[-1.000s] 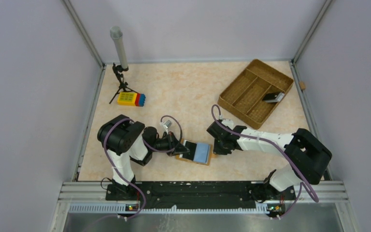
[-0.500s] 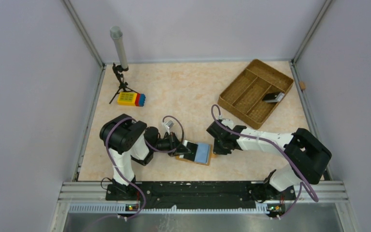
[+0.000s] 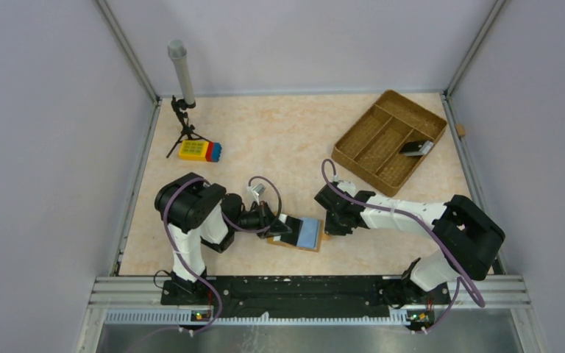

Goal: Put the credit cards into the card holder
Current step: Insert the credit card into the card holder.

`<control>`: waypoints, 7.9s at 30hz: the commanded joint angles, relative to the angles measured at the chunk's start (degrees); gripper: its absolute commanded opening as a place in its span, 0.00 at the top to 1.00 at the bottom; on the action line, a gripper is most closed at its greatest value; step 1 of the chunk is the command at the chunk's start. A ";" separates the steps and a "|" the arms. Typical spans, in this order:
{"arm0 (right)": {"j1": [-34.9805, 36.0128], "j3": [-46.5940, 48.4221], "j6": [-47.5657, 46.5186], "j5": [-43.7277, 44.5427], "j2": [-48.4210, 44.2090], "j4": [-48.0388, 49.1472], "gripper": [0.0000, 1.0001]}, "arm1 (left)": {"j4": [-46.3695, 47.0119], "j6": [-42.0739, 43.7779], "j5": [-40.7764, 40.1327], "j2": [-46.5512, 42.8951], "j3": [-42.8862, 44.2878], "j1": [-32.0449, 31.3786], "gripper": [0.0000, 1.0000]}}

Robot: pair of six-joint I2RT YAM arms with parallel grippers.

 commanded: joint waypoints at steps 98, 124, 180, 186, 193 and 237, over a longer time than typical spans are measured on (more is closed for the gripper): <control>1.34 -2.91 0.50 2.44 0.70 -3.04 1.00 | -17.34 17.78 -10.98 -8.54 2.09 -2.45 1.00; 2.33 -2.92 1.04 2.55 0.35 -2.64 1.00 | -18.60 13.39 -16.14 -8.91 1.87 -7.52 1.00; 2.67 -4.84 0.58 4.58 -3.69 -2.11 1.00 | -58.20 21.66 -27.69 -26.67 15.65 -17.94 0.45; 2.66 -5.27 0.63 4.24 -3.70 -1.54 1.00 | -60.67 22.26 -29.05 -25.45 19.12 -20.22 0.45; 2.68 -5.56 0.74 4.24 -3.92 -1.43 1.00 | -62.04 22.12 -30.35 -23.90 22.08 -22.95 0.45; 2.58 -11.12 5.04 -8.18 -16.08 13.04 0.74 | -72.84 24.39 -36.16 -38.10 15.90 -17.10 0.41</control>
